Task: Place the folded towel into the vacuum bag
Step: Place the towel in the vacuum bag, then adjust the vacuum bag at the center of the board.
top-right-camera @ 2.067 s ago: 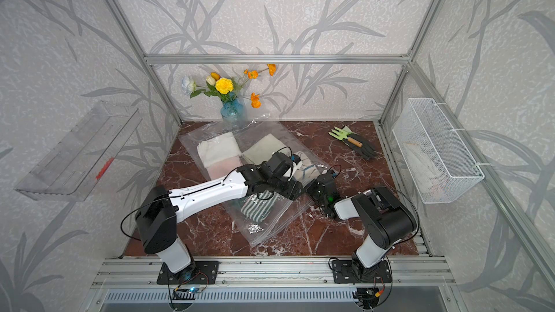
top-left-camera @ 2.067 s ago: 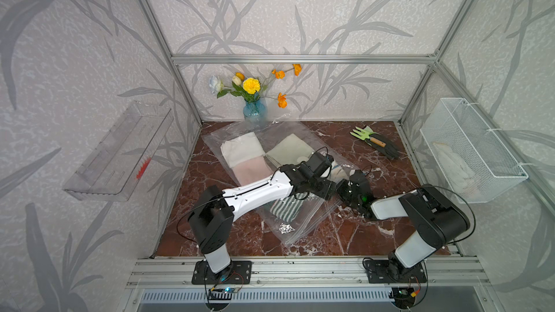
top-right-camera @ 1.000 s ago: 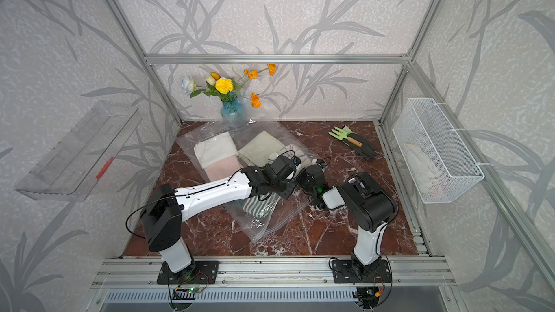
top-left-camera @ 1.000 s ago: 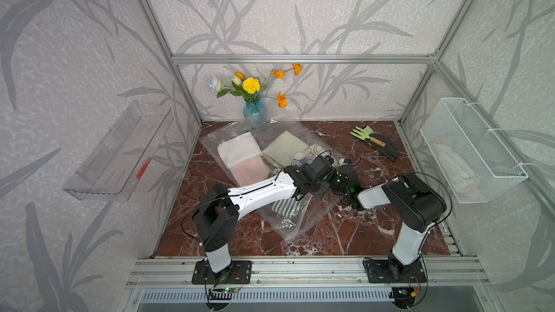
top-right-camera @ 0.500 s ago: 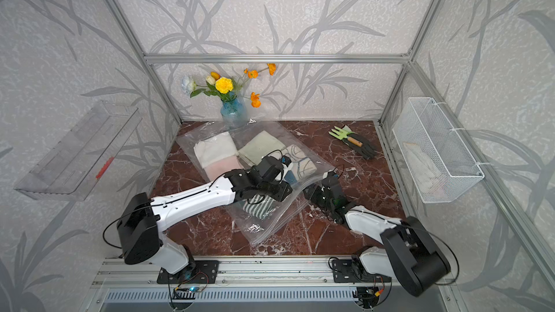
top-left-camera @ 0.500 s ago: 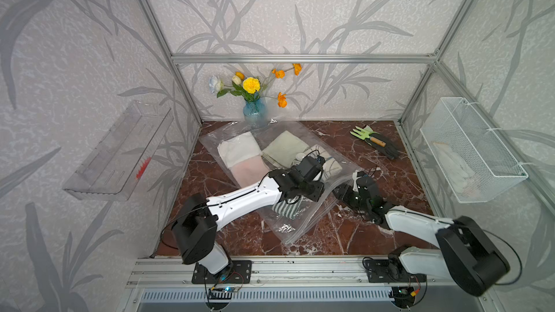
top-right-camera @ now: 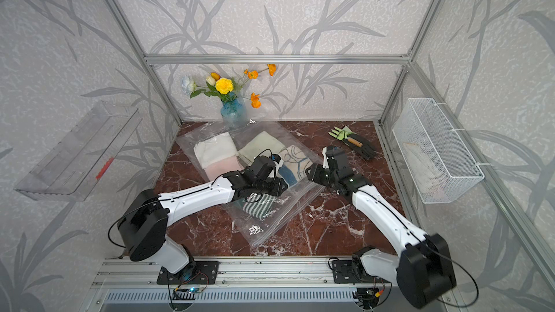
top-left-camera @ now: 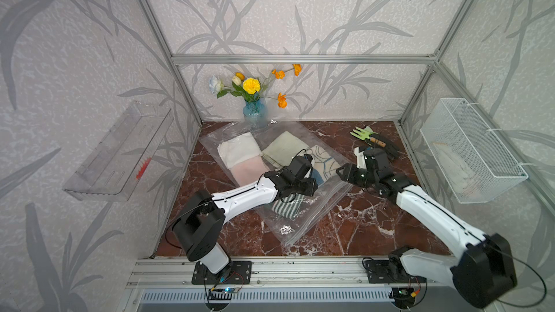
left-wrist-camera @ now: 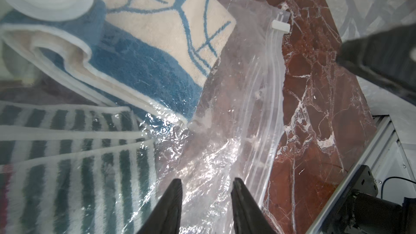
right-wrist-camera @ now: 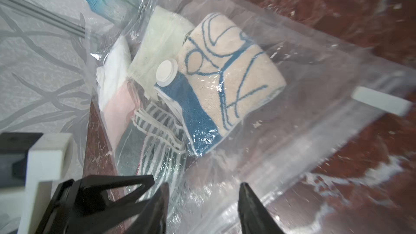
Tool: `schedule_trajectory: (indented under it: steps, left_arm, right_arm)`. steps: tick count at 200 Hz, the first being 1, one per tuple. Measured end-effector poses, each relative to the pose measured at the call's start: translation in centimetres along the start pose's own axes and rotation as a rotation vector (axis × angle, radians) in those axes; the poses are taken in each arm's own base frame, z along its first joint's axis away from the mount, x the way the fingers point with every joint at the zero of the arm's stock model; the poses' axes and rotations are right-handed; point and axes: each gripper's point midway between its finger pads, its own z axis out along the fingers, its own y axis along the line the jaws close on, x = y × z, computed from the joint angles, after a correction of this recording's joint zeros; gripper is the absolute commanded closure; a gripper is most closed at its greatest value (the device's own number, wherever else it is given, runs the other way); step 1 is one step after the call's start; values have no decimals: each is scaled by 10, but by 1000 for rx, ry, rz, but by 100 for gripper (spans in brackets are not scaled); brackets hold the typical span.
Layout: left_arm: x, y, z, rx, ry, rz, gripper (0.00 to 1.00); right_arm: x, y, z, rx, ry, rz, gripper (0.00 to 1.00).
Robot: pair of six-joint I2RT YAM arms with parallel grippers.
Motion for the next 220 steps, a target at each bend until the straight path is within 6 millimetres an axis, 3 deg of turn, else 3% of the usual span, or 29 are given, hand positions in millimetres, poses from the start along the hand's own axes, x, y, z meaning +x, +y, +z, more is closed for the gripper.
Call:
schedule_trajectory:
  steps: [21, 37, 57, 74, 101, 127, 150, 163, 185, 220]
  left_arm:
    - [13, 8, 5, -15, 24, -8, 59]
    - [25, 16, 9, -30, 42, -12, 58]
    - [49, 31, 14, -59, 91, -22, 58]
    - [72, 45, 18, -87, 137, -32, 58]
    - [77, 49, 14, -91, 125, -30, 56]
    - [82, 48, 1, -110, 138, -8, 50]
    - [93, 39, -14, -136, 173, 55, 36]
    - [99, 28, -20, -139, 204, 97, 27]
    - [106, 2, -30, -130, 243, 180, 16]
    - [125, -26, -31, -157, 317, 285, 14]
  right_arm:
    - [2, -2, 44, -3, 72, 9, 51]
    - [7, -15, 74, 13, 115, 30, 52]
    - [21, -39, 100, 52, 174, 61, 52]
    - [32, -53, 110, 75, 212, 77, 51]
    - [30, -56, 97, 59, 214, 87, 43]
    - [1, -67, 52, 57, 124, 122, 28]
    - [-27, -94, 10, 117, 12, 175, 18]
    - [-32, -111, -3, 158, -17, 206, 17]
    - [-24, -136, -6, 206, 1, 257, 16]
    - [-8, -152, 16, 214, 88, 297, 18]
